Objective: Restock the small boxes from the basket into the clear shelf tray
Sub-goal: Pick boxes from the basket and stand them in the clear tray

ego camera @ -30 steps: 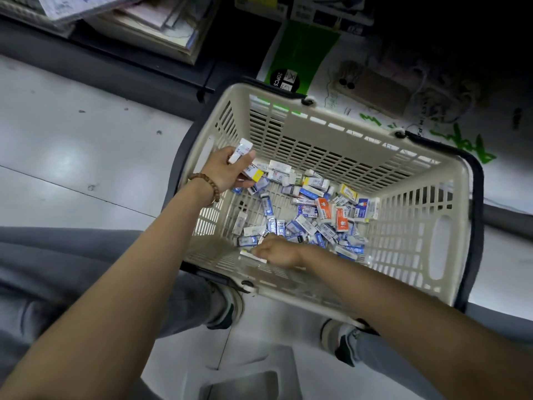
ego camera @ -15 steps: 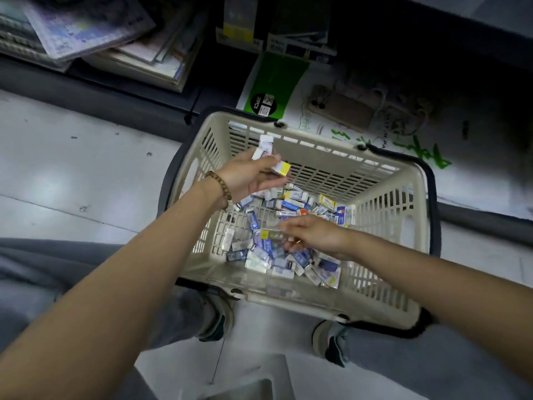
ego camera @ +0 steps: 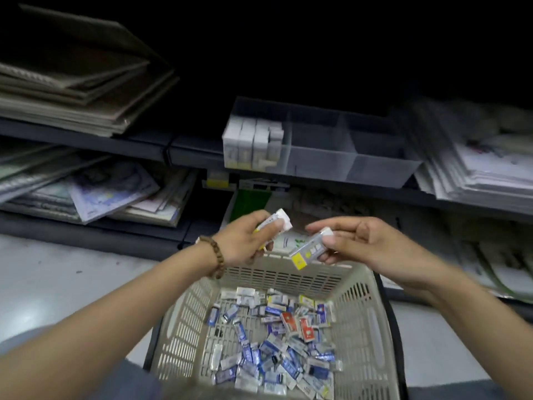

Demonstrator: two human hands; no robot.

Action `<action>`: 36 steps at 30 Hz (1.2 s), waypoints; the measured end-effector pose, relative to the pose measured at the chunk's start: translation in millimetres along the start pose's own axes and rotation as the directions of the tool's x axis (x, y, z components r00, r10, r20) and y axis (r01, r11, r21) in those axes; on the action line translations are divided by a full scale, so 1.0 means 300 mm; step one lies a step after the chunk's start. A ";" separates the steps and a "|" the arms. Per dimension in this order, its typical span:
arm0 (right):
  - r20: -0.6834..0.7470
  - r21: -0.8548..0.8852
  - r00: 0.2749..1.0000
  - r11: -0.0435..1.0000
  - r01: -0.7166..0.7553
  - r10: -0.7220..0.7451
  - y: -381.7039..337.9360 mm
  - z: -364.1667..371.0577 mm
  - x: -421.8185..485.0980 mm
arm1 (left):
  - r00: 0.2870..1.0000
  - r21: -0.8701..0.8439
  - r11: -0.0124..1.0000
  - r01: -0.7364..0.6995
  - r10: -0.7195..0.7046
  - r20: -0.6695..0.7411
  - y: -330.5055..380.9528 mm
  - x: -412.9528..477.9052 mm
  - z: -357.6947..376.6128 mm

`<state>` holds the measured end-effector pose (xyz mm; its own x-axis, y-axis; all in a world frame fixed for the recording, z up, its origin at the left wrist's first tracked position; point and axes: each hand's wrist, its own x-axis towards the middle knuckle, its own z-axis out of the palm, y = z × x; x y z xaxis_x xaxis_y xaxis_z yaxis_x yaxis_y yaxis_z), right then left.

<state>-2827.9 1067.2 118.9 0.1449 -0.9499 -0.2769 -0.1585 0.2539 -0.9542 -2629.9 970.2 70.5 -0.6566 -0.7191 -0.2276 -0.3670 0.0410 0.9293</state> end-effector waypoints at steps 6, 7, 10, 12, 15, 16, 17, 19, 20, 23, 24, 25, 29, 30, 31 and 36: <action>-0.269 0.052 0.956 0.990 0.131 -0.112 -0.032 0.002 0.020 | 0.999 -0.212 0.977 -0.030 0.032 0.004 0.089 0.051 0.052; -0.303 0.058 0.945 0.987 0.147 -0.123 -0.034 -0.001 0.022 | 1.000 -0.231 0.972 -0.030 0.031 0.002 0.091 0.052 0.058; -0.374 0.070 0.915 0.979 0.191 -0.152 -0.040 -0.003 0.034 | 0.998 -0.252 0.966 -0.061 0.062 -0.002 0.098 0.052 0.082; -0.391 0.066 0.908 0.980 0.190 -0.149 -0.043 0.002 0.036 | 0.995 -0.250 0.964 -0.088 0.095 0.013 0.109 0.050 0.087; -0.408 0.069 0.906 0.986 0.154 -0.113 -0.039 0.004 0.038 | 0.983 -0.095 0.982 -0.161 0.168 0.070 0.116 0.046 0.073; -0.411 0.089 0.907 0.986 0.140 -0.092 -0.039 0.007 0.041 | 0.979 -0.061 0.981 -0.186 0.190 0.078 0.116 0.044 0.067; -0.399 0.132 0.914 0.983 0.130 -0.067 -0.038 0.008 0.042 | 0.975 -0.045 0.978 -0.205 0.208 0.082 0.117 0.042 0.062; -0.316 0.244 0.949 0.965 0.101 -0.020 -0.036 0.008 0.046 | 0.965 -0.005 0.969 -0.245 0.245 0.096 0.118 0.042 0.051; -0.261 0.267 0.965 0.960 0.087 -0.015 -0.037 0.008 0.046 | 0.961 0.015 0.966 -0.257 0.254 0.108 0.120 0.042 0.045; -0.198 0.198 0.977 0.974 0.114 -0.074 -0.039 0.006 0.048 | 0.958 0.032 0.963 -0.266 0.260 0.121 0.117 0.047 0.018; -0.208 0.185 0.974 0.974 0.131 -0.092 -0.038 0.008 0.050 | 0.960 0.031 0.964 -0.264 0.259 0.108 0.114 0.048 0.012; -0.223 0.185 0.969 0.971 0.149 -0.106 -0.035 0.009 0.053 | 0.962 0.021 0.966 -0.259 0.256 0.093 0.110 0.050 0.010; -0.283 0.220 0.950 0.955 0.198 -0.132 -0.032 0.005 0.064 | 0.965 -0.096 0.961 -0.260 0.263 0.022 0.110 0.055 0.026; -0.292 0.234 0.947 0.950 0.207 -0.134 -0.033 0.000 0.067 | 0.962 -0.128 0.954 -0.272 0.273 -0.010 0.115 0.059 0.028; -0.299 0.246 0.944 0.945 0.215 -0.137 -0.037 -0.005 0.069 | 0.959 -0.149 0.947 -0.284 0.280 -0.053 0.120 0.063 0.027; -0.319 0.192 0.927 0.945 0.264 -0.195 -0.089 -0.014 0.097 | 0.907 -0.127 0.924 -0.362 0.317 -0.276 0.158 0.078 -0.012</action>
<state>-2823.7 1032.1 136.7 -0.1468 -0.9886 -0.0349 0.0756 0.0239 -0.9969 -2660.1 952.7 110.2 -0.5302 -0.8309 0.1688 -0.0180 0.2101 0.9775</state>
